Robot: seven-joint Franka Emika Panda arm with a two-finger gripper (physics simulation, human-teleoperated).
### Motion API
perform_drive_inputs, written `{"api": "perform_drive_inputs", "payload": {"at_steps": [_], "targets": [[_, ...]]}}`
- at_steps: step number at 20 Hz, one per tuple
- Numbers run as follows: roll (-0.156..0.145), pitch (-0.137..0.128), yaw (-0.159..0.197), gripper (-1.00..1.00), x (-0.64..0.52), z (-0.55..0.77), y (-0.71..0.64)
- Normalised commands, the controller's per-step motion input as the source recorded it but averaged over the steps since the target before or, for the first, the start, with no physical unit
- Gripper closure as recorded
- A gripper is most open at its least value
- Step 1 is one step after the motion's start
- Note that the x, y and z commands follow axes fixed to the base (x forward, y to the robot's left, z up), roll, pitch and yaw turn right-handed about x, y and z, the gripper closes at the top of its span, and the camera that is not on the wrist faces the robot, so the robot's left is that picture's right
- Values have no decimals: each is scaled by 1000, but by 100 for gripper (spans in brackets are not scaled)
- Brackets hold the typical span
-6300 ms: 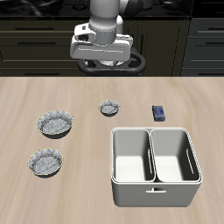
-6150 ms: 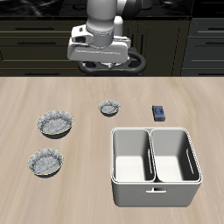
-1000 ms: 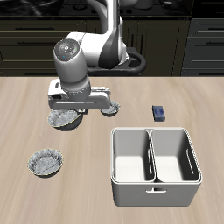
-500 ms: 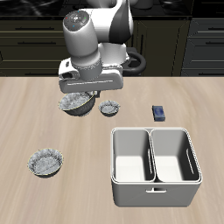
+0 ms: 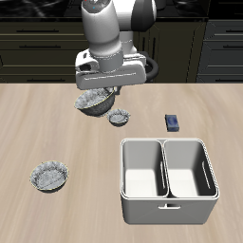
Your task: Place the largest bowl in the left side of the drainer and place the smallest bowl in the right side
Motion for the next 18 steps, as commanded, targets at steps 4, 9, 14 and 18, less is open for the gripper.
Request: {"api": "perform_drive_inputs", "payload": {"at_steps": [4,9,14,18], "targets": [[-10,-60,0,100,98,305,224],[2,-71,14,100,37,327,255],[-10,-95,9,100,12,279,298],[6,-27,-21,100,74,112,293]]}}
